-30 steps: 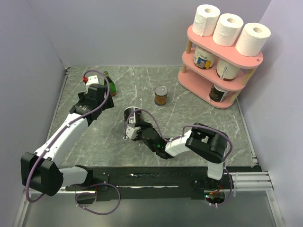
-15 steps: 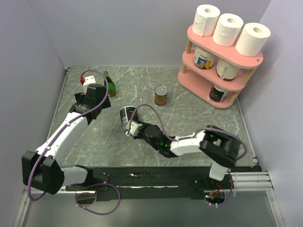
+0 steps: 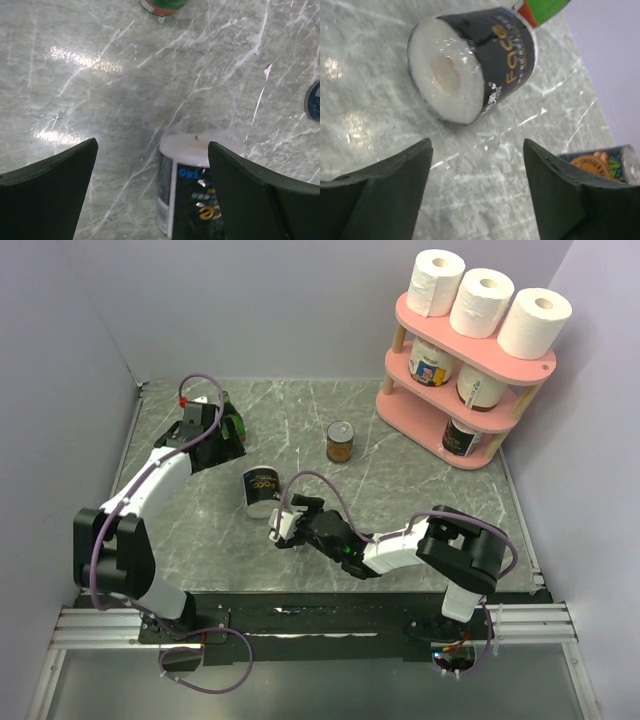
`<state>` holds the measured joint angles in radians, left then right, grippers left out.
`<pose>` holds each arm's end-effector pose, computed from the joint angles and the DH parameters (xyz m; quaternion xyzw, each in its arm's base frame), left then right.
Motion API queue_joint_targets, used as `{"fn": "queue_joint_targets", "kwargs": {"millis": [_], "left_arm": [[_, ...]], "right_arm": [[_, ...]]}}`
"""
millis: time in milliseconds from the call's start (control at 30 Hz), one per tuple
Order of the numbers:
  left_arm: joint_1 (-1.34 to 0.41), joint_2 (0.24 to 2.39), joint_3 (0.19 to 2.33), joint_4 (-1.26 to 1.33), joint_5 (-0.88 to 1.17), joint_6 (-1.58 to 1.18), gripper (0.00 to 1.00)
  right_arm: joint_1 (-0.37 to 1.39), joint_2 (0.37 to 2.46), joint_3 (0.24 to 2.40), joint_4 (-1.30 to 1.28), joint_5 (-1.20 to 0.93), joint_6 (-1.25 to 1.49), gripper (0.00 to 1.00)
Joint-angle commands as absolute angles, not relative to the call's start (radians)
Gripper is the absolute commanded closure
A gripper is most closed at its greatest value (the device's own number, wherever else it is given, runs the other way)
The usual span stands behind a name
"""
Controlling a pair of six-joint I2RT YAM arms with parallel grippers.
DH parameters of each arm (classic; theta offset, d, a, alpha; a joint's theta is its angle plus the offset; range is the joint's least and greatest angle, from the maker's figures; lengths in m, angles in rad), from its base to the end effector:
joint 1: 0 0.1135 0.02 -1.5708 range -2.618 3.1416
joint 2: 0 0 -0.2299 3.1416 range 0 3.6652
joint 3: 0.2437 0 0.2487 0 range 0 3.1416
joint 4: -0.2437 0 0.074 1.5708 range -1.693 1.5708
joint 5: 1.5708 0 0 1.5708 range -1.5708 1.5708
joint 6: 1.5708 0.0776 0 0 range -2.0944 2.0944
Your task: Place and organize the paper towels onto the shelf
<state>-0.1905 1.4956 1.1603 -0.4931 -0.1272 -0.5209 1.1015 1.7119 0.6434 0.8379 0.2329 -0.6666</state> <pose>0.3479 -0.0571 0.2088 -0.1757 0.9136 -0.0705 0.3600 0.1818 0.3189 0.1243 -0.5562 0.5494 0.0442 0.6220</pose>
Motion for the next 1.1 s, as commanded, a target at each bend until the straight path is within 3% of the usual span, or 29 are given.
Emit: {"fn": "queue_joint_targets", "kwargs": {"millis": [0, 133, 367, 867, 1067], "left_arm": [[-0.175, 1.554, 1.233, -0.499, -0.046, -0.540, 0.01], [-0.160, 1.588, 1.206, -0.482, -0.037, -0.529, 0.02], [-0.150, 1.631, 1.200, -0.491, -0.008, -0.522, 0.03], [-0.147, 1.671, 1.201, -0.491, 0.080, -0.508, 0.08], [-0.147, 1.681, 1.198, -0.488, 0.109, -0.506, 0.12]], "right_arm": [[1.103, 1.758, 0.690, 0.972, 0.219, -0.712, 0.17], [1.106, 1.802, 0.722, 1.008, 0.226, -0.755, 0.11], [1.111, 1.862, 0.775, 1.026, 0.206, -0.795, 0.11], [1.112, 2.043, 0.946, 1.085, 0.295, -0.887, 0.18], [1.112, 2.082, 0.995, 1.071, 0.301, -0.899, 0.27]]}}
